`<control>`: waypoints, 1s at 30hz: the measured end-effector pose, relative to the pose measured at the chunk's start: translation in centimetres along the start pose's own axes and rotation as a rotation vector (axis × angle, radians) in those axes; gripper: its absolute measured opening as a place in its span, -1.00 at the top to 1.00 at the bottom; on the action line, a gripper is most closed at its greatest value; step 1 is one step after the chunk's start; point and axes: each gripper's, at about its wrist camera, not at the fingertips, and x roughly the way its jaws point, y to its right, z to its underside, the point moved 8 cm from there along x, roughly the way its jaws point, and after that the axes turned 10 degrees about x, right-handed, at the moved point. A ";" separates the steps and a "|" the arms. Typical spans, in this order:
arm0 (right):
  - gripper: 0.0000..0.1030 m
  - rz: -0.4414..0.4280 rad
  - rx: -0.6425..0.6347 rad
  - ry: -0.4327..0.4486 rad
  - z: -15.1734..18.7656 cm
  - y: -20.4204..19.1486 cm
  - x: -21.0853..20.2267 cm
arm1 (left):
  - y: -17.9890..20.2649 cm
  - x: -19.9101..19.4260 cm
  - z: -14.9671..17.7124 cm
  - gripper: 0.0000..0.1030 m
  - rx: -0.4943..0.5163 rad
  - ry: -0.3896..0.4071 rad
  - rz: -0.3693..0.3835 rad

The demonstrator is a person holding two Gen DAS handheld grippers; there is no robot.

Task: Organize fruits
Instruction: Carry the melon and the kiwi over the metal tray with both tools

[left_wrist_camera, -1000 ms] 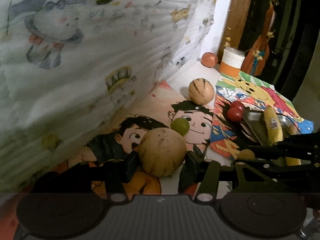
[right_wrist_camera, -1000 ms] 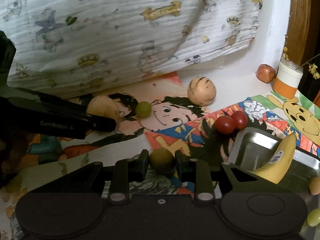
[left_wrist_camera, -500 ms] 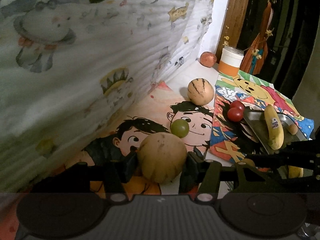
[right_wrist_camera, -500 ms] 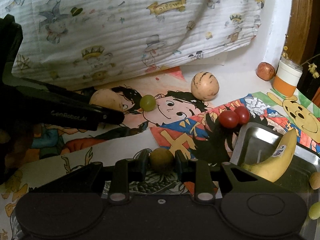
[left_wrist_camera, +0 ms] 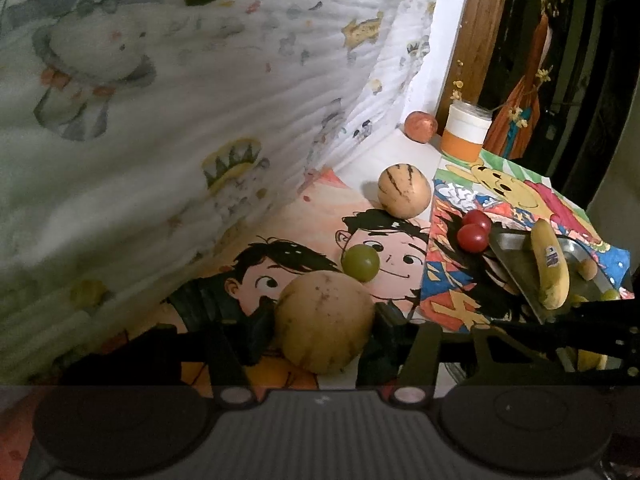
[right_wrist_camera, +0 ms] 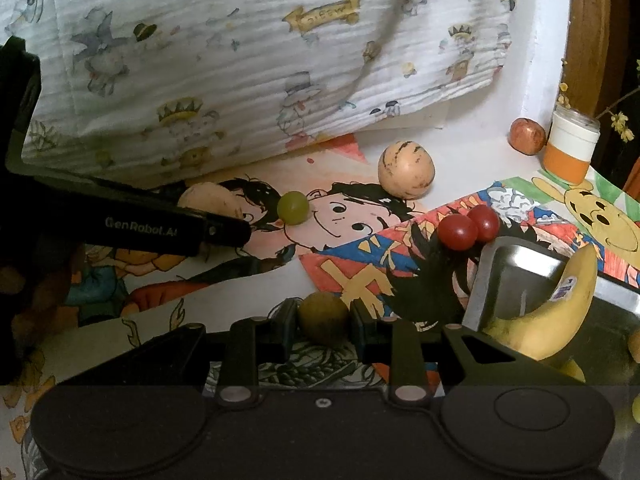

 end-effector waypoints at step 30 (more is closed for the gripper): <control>0.41 0.233 0.192 0.222 3.2 10.9 -14.2 | 11.7 -3.0 -1.7 -0.12 0.071 0.033 0.229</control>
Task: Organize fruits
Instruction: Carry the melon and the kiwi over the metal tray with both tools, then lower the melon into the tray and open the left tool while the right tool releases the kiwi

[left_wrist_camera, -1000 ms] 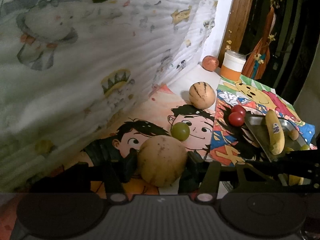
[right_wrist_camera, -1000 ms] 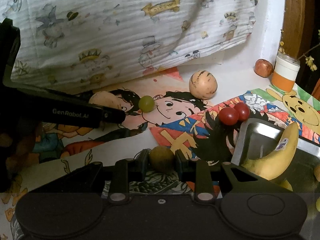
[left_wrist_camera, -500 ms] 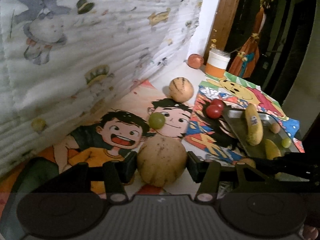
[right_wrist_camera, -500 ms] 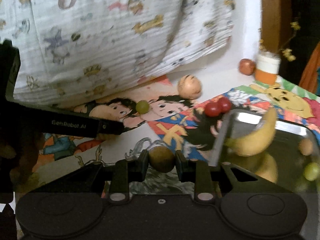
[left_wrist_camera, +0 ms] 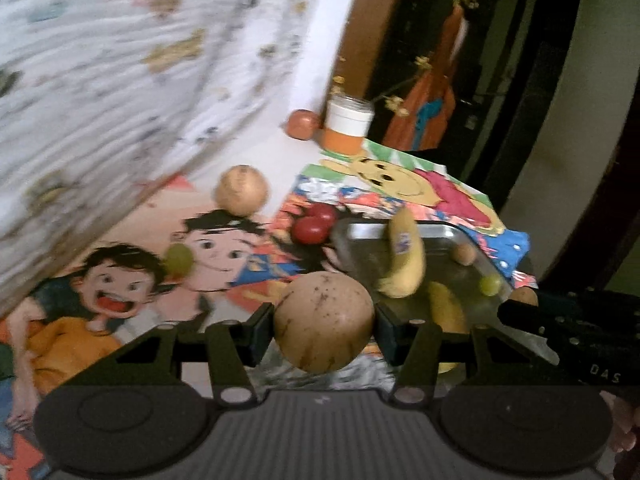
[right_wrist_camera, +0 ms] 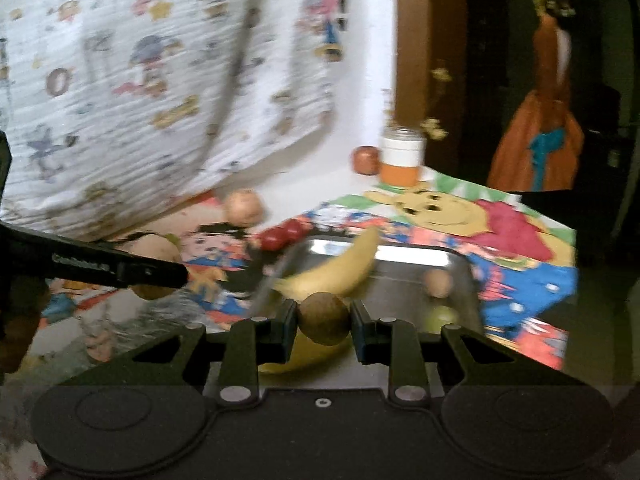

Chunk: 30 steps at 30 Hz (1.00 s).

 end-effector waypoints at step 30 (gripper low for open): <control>0.41 0.078 0.040 -0.069 1.9 6.6 2.8 | 7.0 5.6 -0.7 -0.12 0.113 -0.043 0.072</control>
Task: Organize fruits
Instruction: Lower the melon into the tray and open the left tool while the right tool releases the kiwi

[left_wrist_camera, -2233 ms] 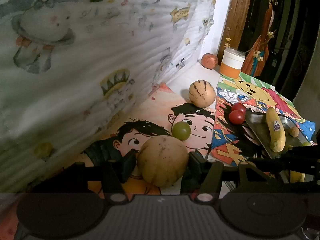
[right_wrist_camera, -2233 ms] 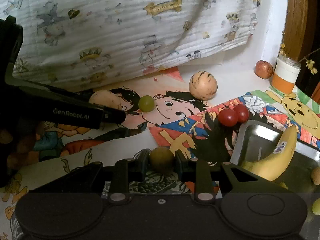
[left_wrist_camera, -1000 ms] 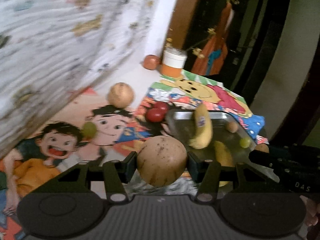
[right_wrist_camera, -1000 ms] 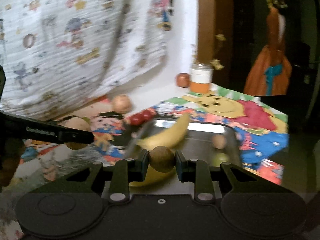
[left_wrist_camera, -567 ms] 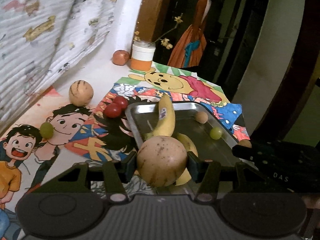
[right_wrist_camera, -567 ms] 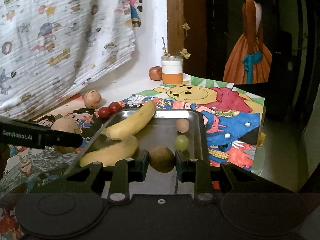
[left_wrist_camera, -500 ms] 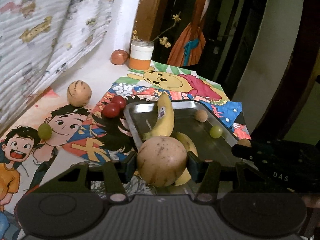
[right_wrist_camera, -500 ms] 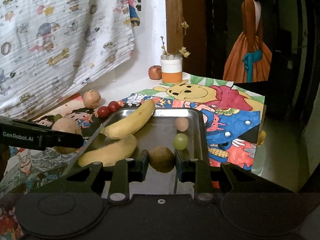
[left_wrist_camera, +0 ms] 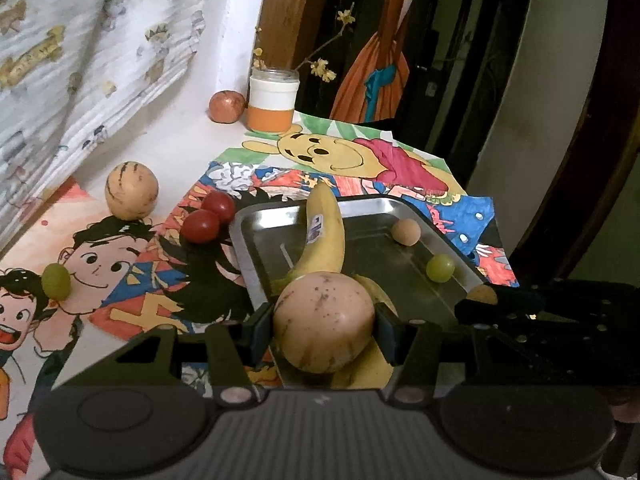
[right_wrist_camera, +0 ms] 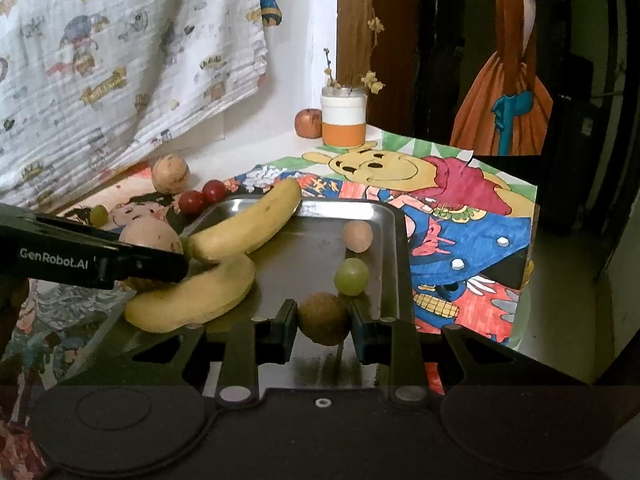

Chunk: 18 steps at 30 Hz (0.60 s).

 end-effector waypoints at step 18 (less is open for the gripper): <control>0.41 0.006 0.008 -0.024 0.3 0.0 1.3 | -0.2 1.0 -0.4 -0.12 -0.005 -0.006 0.002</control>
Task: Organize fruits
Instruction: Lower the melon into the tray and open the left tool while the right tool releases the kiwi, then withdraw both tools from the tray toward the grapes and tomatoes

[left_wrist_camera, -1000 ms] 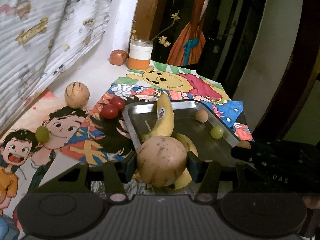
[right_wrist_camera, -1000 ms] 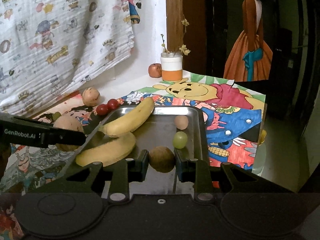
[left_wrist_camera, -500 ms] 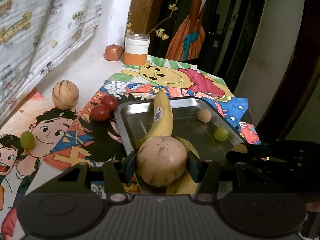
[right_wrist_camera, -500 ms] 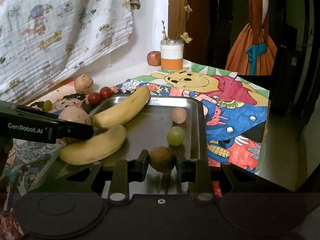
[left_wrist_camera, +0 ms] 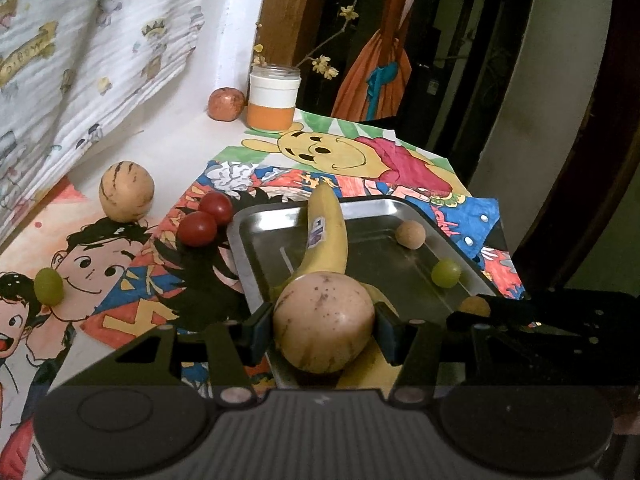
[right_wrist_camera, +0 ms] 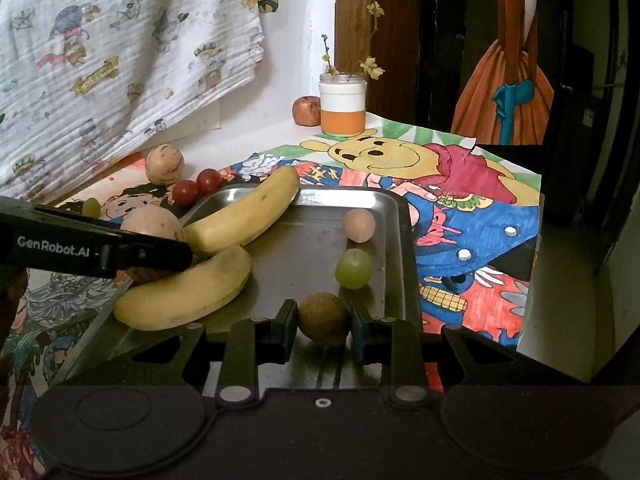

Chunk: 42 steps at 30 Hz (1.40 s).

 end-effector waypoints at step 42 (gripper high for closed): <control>-0.95 0.033 0.103 0.144 0.3 -4.0 -11.7 | -1.6 -12.1 0.8 -0.99 -0.037 0.139 -0.061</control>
